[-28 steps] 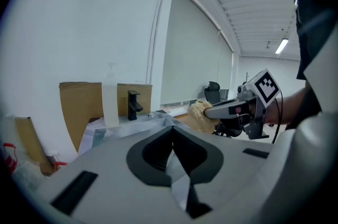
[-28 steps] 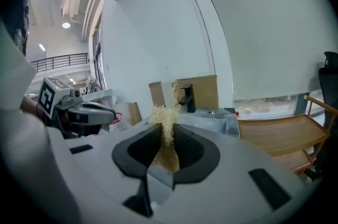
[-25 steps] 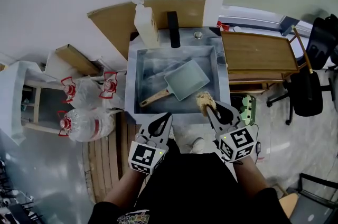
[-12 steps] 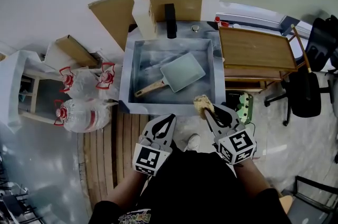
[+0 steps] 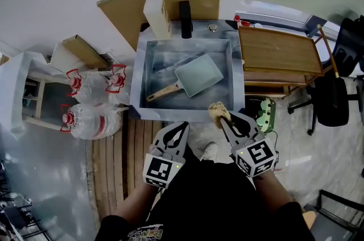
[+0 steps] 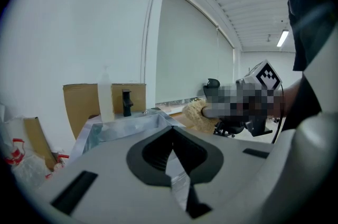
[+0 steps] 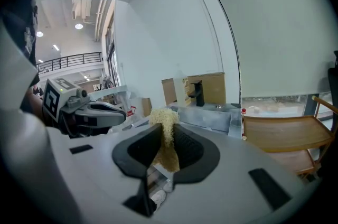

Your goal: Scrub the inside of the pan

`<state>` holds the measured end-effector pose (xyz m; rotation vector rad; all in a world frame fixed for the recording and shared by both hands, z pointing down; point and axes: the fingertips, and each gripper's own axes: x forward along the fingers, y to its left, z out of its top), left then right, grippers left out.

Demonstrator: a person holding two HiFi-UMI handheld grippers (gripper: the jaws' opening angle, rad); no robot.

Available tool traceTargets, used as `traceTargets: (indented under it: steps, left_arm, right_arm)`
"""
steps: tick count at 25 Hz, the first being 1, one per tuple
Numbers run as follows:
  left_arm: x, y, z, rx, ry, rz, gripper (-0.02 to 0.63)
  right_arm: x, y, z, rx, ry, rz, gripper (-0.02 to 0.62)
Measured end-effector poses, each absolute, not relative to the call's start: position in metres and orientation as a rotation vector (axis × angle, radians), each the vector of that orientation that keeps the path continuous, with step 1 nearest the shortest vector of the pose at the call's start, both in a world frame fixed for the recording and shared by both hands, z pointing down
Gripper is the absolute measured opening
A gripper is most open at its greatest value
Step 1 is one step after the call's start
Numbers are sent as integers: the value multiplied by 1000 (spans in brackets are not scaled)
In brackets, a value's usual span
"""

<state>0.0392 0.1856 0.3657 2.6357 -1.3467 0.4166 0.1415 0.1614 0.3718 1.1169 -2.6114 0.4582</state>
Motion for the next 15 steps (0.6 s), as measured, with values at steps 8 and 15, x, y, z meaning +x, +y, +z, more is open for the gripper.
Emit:
traceTargets:
  steps: [8, 15]
  left_arm:
    - [38, 176, 368, 2621, -1354, 428, 8]
    - [42, 174, 373, 2607, -1353, 438, 8]
  right_arm:
    - [142, 156, 376, 1102, -2610, 474, 80]
    - [142, 155, 382, 1082, -2616, 492, 78]
